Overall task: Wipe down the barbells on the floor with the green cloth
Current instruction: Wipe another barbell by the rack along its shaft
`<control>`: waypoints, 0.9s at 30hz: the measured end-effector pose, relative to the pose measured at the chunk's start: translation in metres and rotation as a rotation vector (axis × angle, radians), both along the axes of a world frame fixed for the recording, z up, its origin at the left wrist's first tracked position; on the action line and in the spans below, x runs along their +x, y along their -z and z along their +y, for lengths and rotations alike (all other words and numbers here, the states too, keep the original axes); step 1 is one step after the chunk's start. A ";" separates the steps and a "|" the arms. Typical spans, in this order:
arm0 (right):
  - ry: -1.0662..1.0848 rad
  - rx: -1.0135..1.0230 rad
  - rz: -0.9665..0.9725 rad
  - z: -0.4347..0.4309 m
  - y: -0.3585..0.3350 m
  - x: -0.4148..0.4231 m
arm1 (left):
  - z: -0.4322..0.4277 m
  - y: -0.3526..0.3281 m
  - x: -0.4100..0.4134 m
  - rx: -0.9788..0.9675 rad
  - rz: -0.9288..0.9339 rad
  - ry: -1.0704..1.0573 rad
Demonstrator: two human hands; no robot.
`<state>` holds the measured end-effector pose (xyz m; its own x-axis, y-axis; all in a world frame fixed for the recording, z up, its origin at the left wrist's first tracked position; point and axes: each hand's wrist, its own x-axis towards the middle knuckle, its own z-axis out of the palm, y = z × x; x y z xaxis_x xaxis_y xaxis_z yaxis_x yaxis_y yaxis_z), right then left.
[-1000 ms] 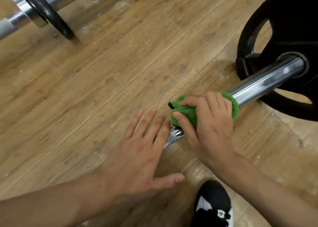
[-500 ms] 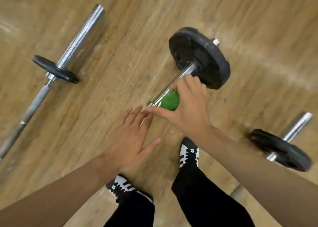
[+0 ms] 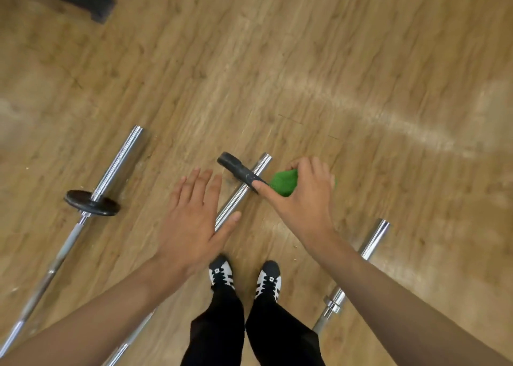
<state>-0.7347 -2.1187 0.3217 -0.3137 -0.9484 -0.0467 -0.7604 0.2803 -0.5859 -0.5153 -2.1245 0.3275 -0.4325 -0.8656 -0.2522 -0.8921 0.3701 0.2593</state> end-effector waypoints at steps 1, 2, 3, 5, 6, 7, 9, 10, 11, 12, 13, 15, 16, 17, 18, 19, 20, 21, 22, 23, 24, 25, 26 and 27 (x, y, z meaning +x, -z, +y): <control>-0.001 0.005 0.013 -0.007 0.004 -0.005 | -0.009 0.004 -0.004 0.001 -0.011 0.008; 0.001 0.013 0.022 -0.015 0.009 -0.009 | -0.018 0.009 -0.008 0.003 -0.024 0.017; 0.005 0.023 0.029 -0.022 0.013 -0.012 | -0.027 0.016 -0.011 0.008 -0.038 0.022; 0.012 0.052 0.040 -0.037 0.022 -0.016 | -0.046 0.030 -0.015 0.034 -0.049 0.032; 0.016 0.063 0.045 -0.044 0.026 -0.017 | -0.056 0.038 -0.016 0.046 -0.043 0.035; 0.019 0.070 0.052 -0.053 0.032 -0.019 | -0.066 0.046 -0.018 0.050 -0.031 0.036; 0.018 0.087 0.059 -0.068 0.045 -0.023 | -0.085 0.059 -0.020 0.066 -0.009 0.031; 0.008 0.082 0.064 -0.076 0.053 -0.024 | -0.094 0.067 -0.021 0.060 -0.012 0.019; -0.005 0.079 0.071 -0.085 0.062 -0.024 | -0.101 0.075 -0.022 0.045 -0.022 0.010; -0.021 0.092 0.074 -0.092 0.071 -0.025 | -0.107 0.085 -0.024 0.049 -0.031 0.009; -0.043 0.113 0.088 -0.099 0.080 -0.027 | -0.112 0.093 -0.026 0.071 -0.037 0.014; -0.092 0.140 0.114 -0.106 0.098 -0.033 | -0.115 0.109 -0.032 0.108 -0.048 0.009; -0.125 0.134 0.112 -0.111 0.107 -0.037 | -0.116 0.118 -0.035 0.104 -0.052 -0.011; -0.162 0.117 0.097 -0.115 0.115 -0.041 | -0.116 0.125 -0.039 0.095 -0.053 -0.037; -0.194 0.104 0.074 -0.118 0.125 -0.046 | -0.116 0.133 -0.043 0.098 -0.058 -0.059; -0.219 0.100 0.044 -0.120 0.134 -0.051 | -0.115 0.140 -0.046 0.109 -0.066 -0.071; -0.239 0.109 0.013 -0.122 0.146 -0.057 | -0.112 0.150 -0.049 0.118 -0.077 -0.080; -0.266 0.116 -0.010 -0.124 0.158 -0.062 | -0.108 0.161 -0.052 0.108 -0.084 -0.089; -0.303 0.117 -0.016 -0.126 0.171 -0.068 | -0.105 0.173 -0.055 0.089 -0.094 -0.090; -0.344 0.114 -0.020 -0.125 0.189 -0.073 | -0.099 0.189 -0.059 0.088 -0.101 -0.093; -0.369 0.109 -0.015 -0.127 0.198 -0.077 | -0.098 0.196 -0.061 0.095 -0.106 -0.094; -0.393 0.110 -0.017 -0.127 0.214 -0.082 | -0.094 0.211 -0.064 0.105 -0.101 -0.097; -0.418 0.110 -0.024 -0.125 0.231 -0.088 | -0.091 0.229 -0.067 0.113 -0.096 -0.101; -0.467 0.097 -0.023 -0.125 0.247 -0.094 | -0.090 0.246 -0.071 0.112 -0.092 -0.114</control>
